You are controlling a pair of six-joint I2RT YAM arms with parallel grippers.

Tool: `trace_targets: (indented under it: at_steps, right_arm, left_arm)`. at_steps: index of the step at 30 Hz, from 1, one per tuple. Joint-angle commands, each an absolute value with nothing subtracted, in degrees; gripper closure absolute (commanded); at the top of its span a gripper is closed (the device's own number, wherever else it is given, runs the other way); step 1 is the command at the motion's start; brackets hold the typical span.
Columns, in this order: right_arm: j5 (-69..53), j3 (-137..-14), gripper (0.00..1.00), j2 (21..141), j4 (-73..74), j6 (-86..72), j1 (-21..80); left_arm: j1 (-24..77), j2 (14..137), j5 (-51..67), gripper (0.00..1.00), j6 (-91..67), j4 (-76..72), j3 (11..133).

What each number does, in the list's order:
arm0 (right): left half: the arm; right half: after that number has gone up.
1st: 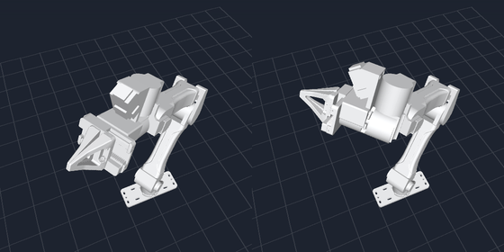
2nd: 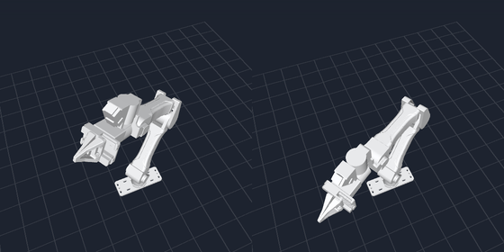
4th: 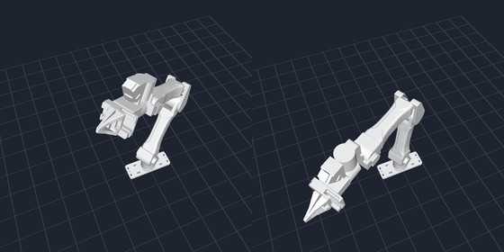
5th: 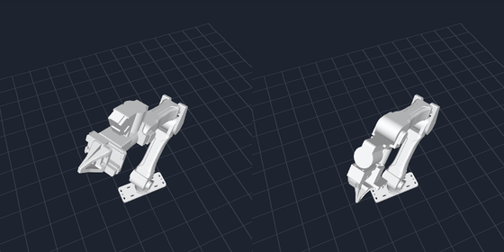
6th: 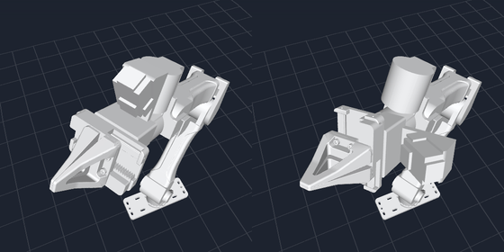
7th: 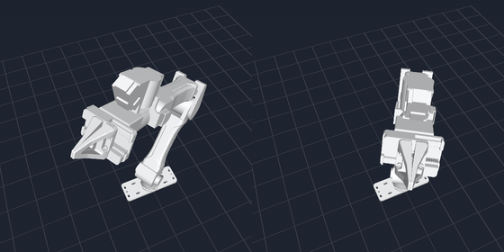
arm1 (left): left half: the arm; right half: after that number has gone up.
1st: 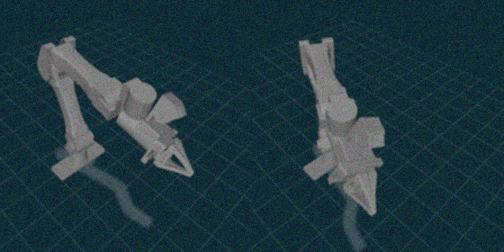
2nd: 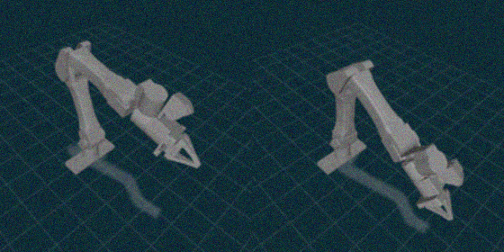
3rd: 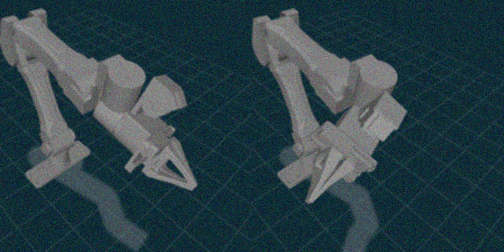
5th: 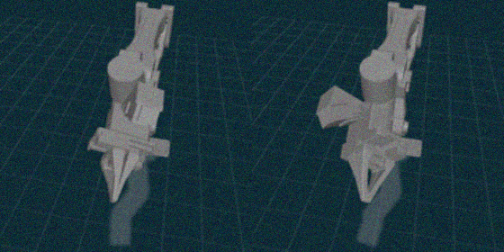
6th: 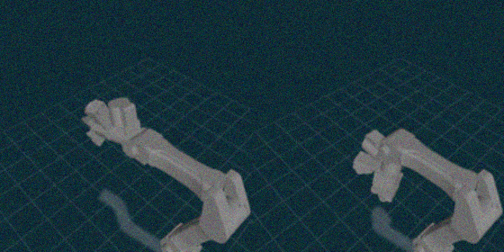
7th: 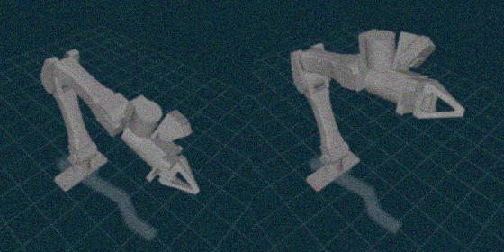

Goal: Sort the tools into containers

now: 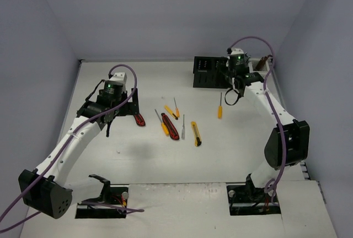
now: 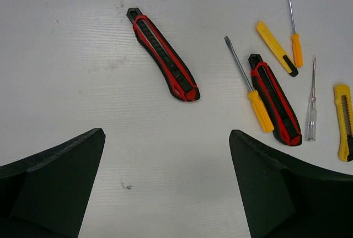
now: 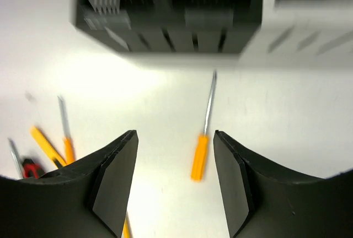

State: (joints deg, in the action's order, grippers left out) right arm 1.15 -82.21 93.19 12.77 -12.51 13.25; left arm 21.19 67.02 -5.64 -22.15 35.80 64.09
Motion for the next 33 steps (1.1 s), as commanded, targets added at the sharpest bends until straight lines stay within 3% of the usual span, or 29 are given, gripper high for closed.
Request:
trace_targets:
  at_steps: [1, 22, 26, 31, 33]
  right_arm:
    - [4.94, -75.69, 0.46, 92.31, 16.72, -18.79, 12.83]
    - [2.72, -83.69, 0.56, 115.44, 20.28, -23.38, 11.78]
    - [2.64, -81.92, 0.66, 115.23, 20.30, -23.20, 11.93]
    - [1.94, -76.43, 0.95, 111.33, 20.48, -22.34, 12.73]
    - [1.67, -75.05, 1.00, 108.58, 20.41, -21.80, 13.29]
  left_arm:
    - [20.68, 65.95, -3.96, 0.06, -23.93, 34.37, 65.75]
    - [20.74, 58.71, -3.54, 0.06, -25.68, 38.65, 61.29]
    - [20.71, 58.36, -3.75, 0.06, -26.02, 38.76, 61.00]
    - [20.65, 59.39, -3.96, 0.06, -26.11, 38.50, 61.51]
    - [20.73, 60.17, -3.96, 0.06, -26.00, 38.48, 62.14]
